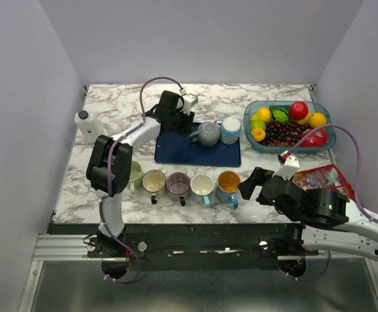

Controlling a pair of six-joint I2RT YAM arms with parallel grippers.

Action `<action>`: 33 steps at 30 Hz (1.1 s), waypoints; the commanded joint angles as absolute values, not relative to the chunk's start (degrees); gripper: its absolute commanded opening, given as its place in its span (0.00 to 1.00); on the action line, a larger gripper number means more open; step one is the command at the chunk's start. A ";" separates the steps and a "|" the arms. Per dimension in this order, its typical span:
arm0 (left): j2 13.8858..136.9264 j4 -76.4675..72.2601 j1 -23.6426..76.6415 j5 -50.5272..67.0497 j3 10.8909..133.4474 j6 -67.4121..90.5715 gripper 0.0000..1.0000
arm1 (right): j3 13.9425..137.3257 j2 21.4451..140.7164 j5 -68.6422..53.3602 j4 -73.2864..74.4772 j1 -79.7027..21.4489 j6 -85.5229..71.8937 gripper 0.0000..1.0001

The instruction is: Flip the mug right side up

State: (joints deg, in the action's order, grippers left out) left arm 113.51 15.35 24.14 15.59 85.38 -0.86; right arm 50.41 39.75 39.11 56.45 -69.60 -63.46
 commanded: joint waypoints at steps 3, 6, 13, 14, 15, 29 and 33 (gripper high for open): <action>109.51 16.43 25.75 25.66 82.96 -9.49 0.68 | 49.22 39.55 39.29 55.02 -69.26 -64.69 1.00; 111.88 20.29 25.93 25.84 85.77 -12.12 0.79 | 49.13 39.46 39.20 55.02 -69.34 -64.69 1.00; 116.98 20.57 26.02 25.93 90.35 -14.15 0.88 | 48.52 38.85 39.02 55.02 -69.26 -64.95 1.00; 117.68 19.35 26.02 25.75 90.53 -13.89 0.88 | 48.52 38.85 38.94 55.02 -69.26 -64.95 1.00; 118.21 19.08 26.02 25.84 91.22 -13.71 0.88 | 48.52 38.85 38.85 55.19 -69.26 -64.95 1.00; 123.31 23.90 27.25 24.96 96.50 -14.94 0.53 | 48.60 39.64 39.46 55.46 -69.17 -65.92 1.00; 123.05 24.26 27.33 23.82 95.63 -15.29 0.41 | 48.34 39.73 39.46 55.46 -69.26 -66.01 1.00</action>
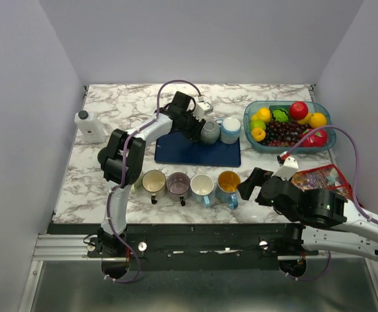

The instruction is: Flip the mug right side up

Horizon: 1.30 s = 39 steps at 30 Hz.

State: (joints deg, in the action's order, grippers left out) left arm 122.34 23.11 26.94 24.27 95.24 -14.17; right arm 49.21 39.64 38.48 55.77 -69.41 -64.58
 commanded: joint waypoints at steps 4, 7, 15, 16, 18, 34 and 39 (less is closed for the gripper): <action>122.43 24.43 27.60 22.85 94.84 -15.82 0.31 | 48.34 39.73 39.55 55.46 -69.26 -66.09 0.99; 122.34 24.43 27.95 22.06 94.75 -16.00 0.28 | 48.34 39.73 39.55 55.46 -69.26 -66.27 1.00; 122.17 24.61 28.48 18.02 94.58 -15.47 0.00 | 48.34 39.55 39.20 55.46 -69.26 -66.36 0.99; 121.65 23.91 28.56 17.41 93.87 -15.12 0.00 | 48.34 39.55 39.20 55.46 -69.26 -66.44 0.99; 119.63 20.85 28.56 16.26 91.16 -12.93 0.00 | 48.34 39.64 39.11 55.46 -69.26 -66.45 1.00; 94.49 -1.58 28.39 20.03 75.50 26.44 0.00 | 53.78 43.41 37.97 44.76 -69.17 -58.19 1.00; 86.77 -7.63 28.04 26.71 75.76 34.87 0.00 | 57.56 47.19 33.14 35.44 -68.03 -50.90 1.00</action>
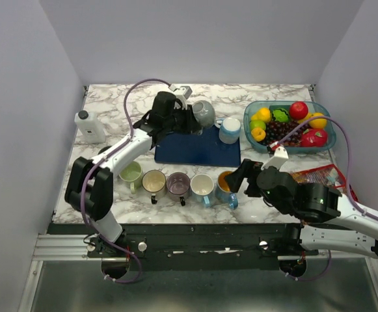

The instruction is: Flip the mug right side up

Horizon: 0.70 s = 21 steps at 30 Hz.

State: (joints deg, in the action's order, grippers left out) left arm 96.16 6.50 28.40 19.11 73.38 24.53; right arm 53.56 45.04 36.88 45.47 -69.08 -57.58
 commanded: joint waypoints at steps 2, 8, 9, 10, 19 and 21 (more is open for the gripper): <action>84.56 -9.83 27.95 28.82 75.94 37.34 0.00 | 58.97 49.12 30.34 30.34 -67.68 -48.27 1.00; 76.56 -17.31 27.86 36.38 76.90 46.40 0.00 | 60.13 47.65 26.29 10.32 -66.62 -37.74 1.00; 74.90 -18.10 27.86 37.08 77.17 47.45 0.00 | 59.77 47.11 24.45 7.41 -66.19 -36.14 1.00; 73.93 -18.89 27.86 38.74 77.25 49.29 0.00 | 59.59 46.50 23.39 3.03 -65.92 -34.56 1.00; 64.61 -30.84 28.91 42.45 74.27 59.59 0.00 | 63.37 47.63 14.95 -7.64 -64.86 -25.40 0.88; 62.59 -31.38 29.27 42.63 74.09 59.77 0.00 | 63.63 47.99 12.93 -9.40 -64.78 -24.96 0.84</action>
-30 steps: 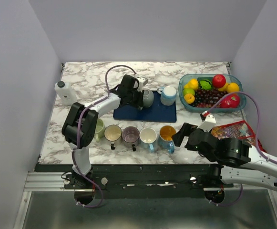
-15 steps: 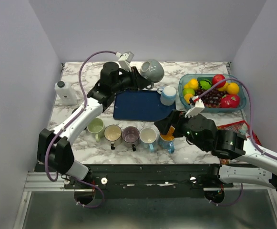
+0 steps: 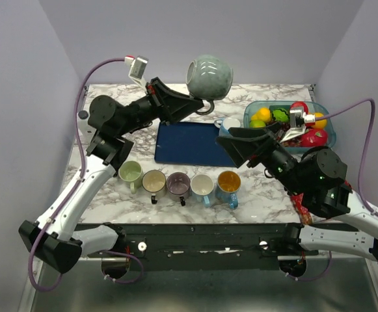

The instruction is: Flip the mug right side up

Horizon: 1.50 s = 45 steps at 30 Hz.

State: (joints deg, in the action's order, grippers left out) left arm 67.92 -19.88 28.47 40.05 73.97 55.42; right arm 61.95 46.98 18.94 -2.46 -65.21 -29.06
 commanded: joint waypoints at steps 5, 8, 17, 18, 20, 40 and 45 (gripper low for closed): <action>60.03 -30.85 30.85 42.80 74.18 59.76 0.00 | 67.41 51.24 9.06 -11.68 -64.69 -23.03 0.79; 59.06 -30.76 31.37 42.71 73.92 59.76 0.00 | 68.99 52.73 5.28 -13.97 -64.69 -21.63 0.79; 58.89 -30.85 32.08 42.98 73.39 59.77 0.00 | 72.60 56.95 2.02 -14.50 -64.69 -21.09 0.71; 58.80 -31.28 32.25 43.07 73.39 59.77 0.00 | 72.60 57.30 2.37 -14.68 -64.69 -21.09 0.69; 58.62 -31.46 32.34 42.98 73.21 59.68 0.00 | 72.42 57.57 2.55 -15.38 -64.69 -21.36 0.62; 60.12 -30.50 33.49 43.86 72.51 59.68 0.00 | 72.16 60.12 6.85 -16.96 -64.69 -19.60 0.01; 60.82 -27.09 33.57 43.42 72.07 57.13 0.29 | 71.11 58.54 13.16 -15.12 -64.60 -20.04 0.01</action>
State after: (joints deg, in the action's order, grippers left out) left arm 60.34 -28.97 32.51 43.77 72.27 59.05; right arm 71.85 59.42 6.79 -15.27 -64.45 -21.93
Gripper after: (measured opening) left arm 0.279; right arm 0.119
